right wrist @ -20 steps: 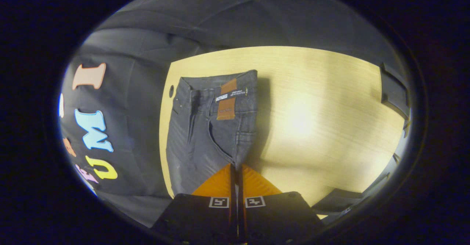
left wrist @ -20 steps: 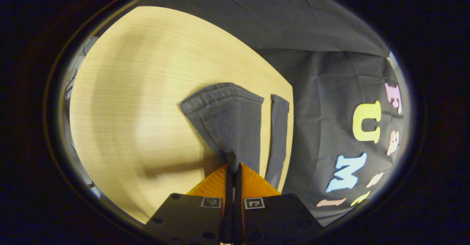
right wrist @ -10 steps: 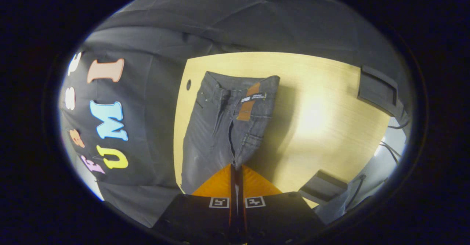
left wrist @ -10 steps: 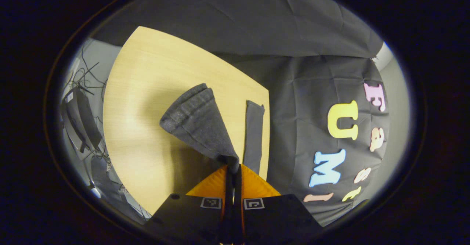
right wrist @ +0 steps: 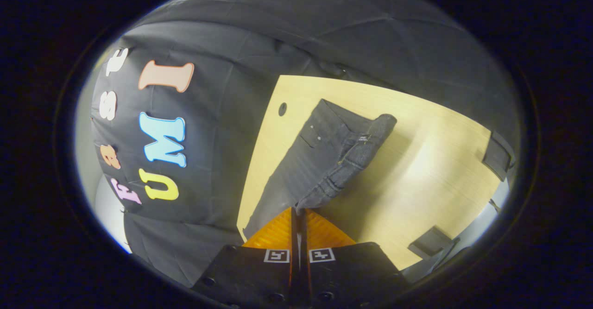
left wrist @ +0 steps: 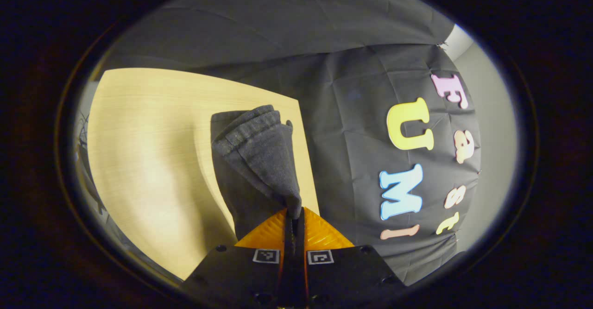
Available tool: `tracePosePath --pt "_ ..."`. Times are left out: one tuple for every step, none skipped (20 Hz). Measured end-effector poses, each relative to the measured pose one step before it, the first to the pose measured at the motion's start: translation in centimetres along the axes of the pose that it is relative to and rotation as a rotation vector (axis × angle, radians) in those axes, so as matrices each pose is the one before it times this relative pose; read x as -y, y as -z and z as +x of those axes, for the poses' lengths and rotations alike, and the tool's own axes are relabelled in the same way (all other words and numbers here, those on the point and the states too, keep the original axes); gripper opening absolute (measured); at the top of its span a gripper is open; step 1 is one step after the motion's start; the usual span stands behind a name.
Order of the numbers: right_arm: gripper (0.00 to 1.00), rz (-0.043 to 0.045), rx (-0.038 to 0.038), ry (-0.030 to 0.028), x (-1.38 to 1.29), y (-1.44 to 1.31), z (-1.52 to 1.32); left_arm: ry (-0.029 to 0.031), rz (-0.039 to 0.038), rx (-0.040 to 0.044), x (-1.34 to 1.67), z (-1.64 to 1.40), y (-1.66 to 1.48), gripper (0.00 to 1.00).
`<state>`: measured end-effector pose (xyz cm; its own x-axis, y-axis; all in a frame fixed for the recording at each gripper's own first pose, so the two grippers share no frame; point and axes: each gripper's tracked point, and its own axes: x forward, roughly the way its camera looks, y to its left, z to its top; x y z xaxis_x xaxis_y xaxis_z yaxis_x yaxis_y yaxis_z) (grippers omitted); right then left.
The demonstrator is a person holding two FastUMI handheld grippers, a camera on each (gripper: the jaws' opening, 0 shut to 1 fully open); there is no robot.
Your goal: Grasp the waist and the cuffs of the jeans and fold them to make the two legs overlap; first hold the waist and fold one-third of the jeans toward the cuffs, then hold the cuffs and fold the remaining one-third in the same direction to finish folding.
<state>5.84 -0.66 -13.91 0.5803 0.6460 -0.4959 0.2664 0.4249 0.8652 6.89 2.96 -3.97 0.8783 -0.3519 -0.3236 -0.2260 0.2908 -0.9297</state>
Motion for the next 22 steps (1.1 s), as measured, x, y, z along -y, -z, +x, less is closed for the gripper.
tracePosePath --pt "0.00 0.00270 -0.00021 -0.00391 -0.660 -0.714 0.577 -0.00081 0.01326 -0.00041 0.933 1.168 -0.311 0.08" --pt "0.00 0.01021 0.00136 -0.00323 -0.531 -0.621 0.734 -0.00372 0.01255 -0.00473 0.529 1.599 -0.355 0.08" --pt "0.00 0.01507 -0.00630 -0.00848 -0.639 -0.595 0.613 -0.00280 0.00564 -0.00224 0.641 1.428 -0.290 0.08" --pt "0.00 0.01843 0.00102 -0.00415 -0.464 -0.822 0.757 -0.00123 0.00290 -0.00481 0.746 1.440 -0.349 0.08" --pt "0.00 0.01182 0.00138 0.00372 -0.120 -0.674 0.940 -0.01139 0.00837 -0.00513 0.275 1.727 -0.173 0.08" --pt "0.00 0.00688 0.00544 0.00479 -0.140 -0.817 1.016 -0.01503 0.01257 -0.00486 0.124 1.724 -0.036 0.08" --pt "0.00 0.00303 0.00240 0.00027 -0.205 -0.736 0.936 -0.01429 0.01348 -0.00761 0.399 1.665 0.018 0.08" --pt "0.00 0.00394 0.00363 0.00108 -0.320 -0.665 0.969 -0.02095 0.01457 -0.00964 0.140 1.717 0.027 0.08" --pt "0.00 0.00061 0.00180 0.00066 -0.308 -0.600 1.144 -0.01801 0.02198 -0.00989 0.380 1.884 0.174 0.08" --pt "0.00 -0.00798 0.00030 -0.00189 -0.179 -0.604 1.238 -0.02189 0.03202 -0.00504 0.239 1.852 0.168 0.08" --pt "0.00 -0.01688 -0.00095 -0.00096 -0.072 -0.450 1.328 -0.02104 0.03905 -0.00928 0.135 2.210 0.094 0.08" --pt "0.00 -0.01654 0.00359 -0.00215 0.046 -0.587 1.319 -0.01740 0.04004 -0.00899 0.206 2.070 0.203 0.08" --pt "0.00 -0.01994 0.00349 -0.00756 0.042 -0.534 1.325 -0.01074 0.03776 -0.01418 0.336 2.298 0.359 0.08" --pt "0.00 -0.01385 0.00945 0.00044 0.103 -0.224 0.918 0.00123 0.02816 -0.01980 0.731 1.979 0.342 0.08" --pt "0.00 -0.01059 0.02010 -0.00220 0.240 -0.561 0.860 -0.00333 0.03082 -0.01801 0.458 2.033 0.280 0.08" --pt "0.00 -0.01036 0.02282 -0.00518 0.276 -0.504 0.834 -0.00614 0.03303 -0.01654 0.395 1.956 0.211 0.08" --pt "0.00 -0.00750 0.01313 -0.00129 0.230 -0.358 0.580 -0.00907 0.04023 -0.01401 0.285 1.609 0.098 0.08" --pt "0.00 -0.00215 0.00878 -0.00462 -0.002 -0.113 0.609 -0.01030 0.04016 -0.00619 0.122 1.504 0.102 0.08" --pt "0.00 -0.00134 0.01974 -0.00434 0.123 -0.549 0.769 -0.01355 0.02951 -0.00398 0.077 1.406 -0.141 0.12" --pt "0.00 0.00437 0.01405 0.00644 0.359 -0.517 0.727 -0.01558 0.02831 -0.00094 -0.132 1.272 -0.203 0.07" --pt "0.00 0.00917 0.01365 0.00842 0.415 -0.437 0.856 -0.01205 0.00862 0.00238 -0.362 1.020 -0.332 0.07" --pt "0.00 0.01020 0.01579 0.01054 0.504 -0.437 0.703 -0.00808 0.00544 0.01576 -0.634 1.143 -0.783 0.07"
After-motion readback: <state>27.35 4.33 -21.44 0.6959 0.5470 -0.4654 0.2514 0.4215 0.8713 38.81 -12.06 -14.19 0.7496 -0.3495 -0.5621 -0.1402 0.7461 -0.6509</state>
